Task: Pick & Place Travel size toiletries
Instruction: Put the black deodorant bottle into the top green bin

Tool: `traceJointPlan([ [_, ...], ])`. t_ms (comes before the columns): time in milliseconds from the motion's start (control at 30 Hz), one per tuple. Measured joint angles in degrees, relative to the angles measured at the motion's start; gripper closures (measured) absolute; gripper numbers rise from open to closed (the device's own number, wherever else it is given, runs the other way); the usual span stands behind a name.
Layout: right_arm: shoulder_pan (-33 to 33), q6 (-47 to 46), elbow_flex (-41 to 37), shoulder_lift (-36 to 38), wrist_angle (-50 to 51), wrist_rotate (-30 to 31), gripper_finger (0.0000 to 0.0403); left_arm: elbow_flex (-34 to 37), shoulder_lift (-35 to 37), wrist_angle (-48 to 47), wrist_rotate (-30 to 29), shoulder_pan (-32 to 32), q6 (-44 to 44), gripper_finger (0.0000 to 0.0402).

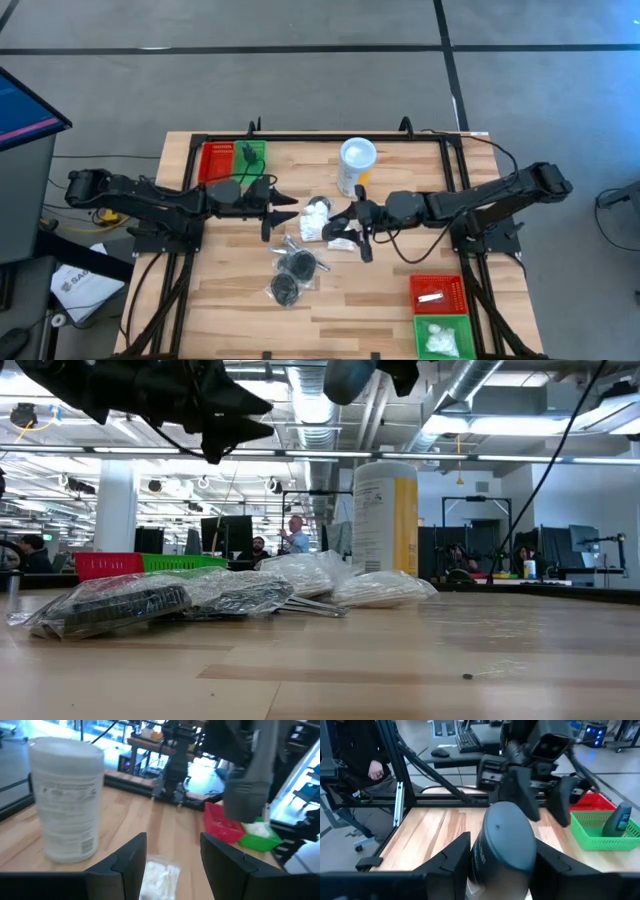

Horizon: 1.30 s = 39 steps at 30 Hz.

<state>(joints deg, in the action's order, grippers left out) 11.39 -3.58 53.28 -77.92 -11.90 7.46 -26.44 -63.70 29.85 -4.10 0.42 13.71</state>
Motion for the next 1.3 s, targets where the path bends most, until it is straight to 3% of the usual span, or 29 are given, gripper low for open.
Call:
traceJointPlan([
  [400, 0.0, 1.2, 0.0, -0.1, -2.6, 0.0, 0.0265, 0.0, -1.6, 7.5, -0.1, -4.5, -3.0, 0.0227],
  [1300, 0.1, 2.1, 0.0, -0.1, -3.2, -0.1, 0.0264, -2.6, -22.8, 30.2, -0.1, -6.3, -3.2, 0.0227],
])
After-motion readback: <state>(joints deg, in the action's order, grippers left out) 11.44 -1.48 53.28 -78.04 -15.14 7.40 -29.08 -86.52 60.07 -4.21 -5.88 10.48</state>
